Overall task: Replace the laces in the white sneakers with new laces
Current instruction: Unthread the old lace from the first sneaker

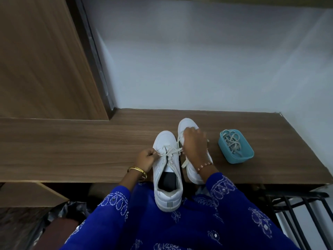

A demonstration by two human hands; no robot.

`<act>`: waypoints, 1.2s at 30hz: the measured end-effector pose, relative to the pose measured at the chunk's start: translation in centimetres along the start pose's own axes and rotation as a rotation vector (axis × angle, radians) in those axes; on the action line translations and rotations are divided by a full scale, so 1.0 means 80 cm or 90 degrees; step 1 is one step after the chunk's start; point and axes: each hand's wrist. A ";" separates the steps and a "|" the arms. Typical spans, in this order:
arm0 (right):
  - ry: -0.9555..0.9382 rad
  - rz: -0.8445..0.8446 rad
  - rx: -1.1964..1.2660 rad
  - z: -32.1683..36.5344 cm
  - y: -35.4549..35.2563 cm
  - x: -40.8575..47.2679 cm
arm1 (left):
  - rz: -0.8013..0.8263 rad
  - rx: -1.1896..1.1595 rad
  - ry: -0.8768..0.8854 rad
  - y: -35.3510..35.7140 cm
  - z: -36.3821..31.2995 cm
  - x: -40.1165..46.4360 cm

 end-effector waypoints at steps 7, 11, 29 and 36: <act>-0.010 -0.073 0.004 -0.012 0.009 0.002 | 0.017 -0.026 -0.011 -0.001 0.004 0.008; -0.228 0.070 0.028 0.019 0.026 -0.016 | 0.024 -0.030 -0.009 -0.001 0.006 0.009; -0.236 0.122 0.123 0.029 0.018 -0.015 | -0.006 -0.043 0.008 0.003 0.011 0.006; -0.246 0.163 0.057 0.033 0.014 -0.012 | -0.001 -0.053 0.009 0.003 0.009 0.004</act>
Point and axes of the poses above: each hand's wrist, its own x-axis towards the middle knuckle, its own y-axis out of the palm, z = x × y, and after that the axes turned 12 degrees about -x, right-handed
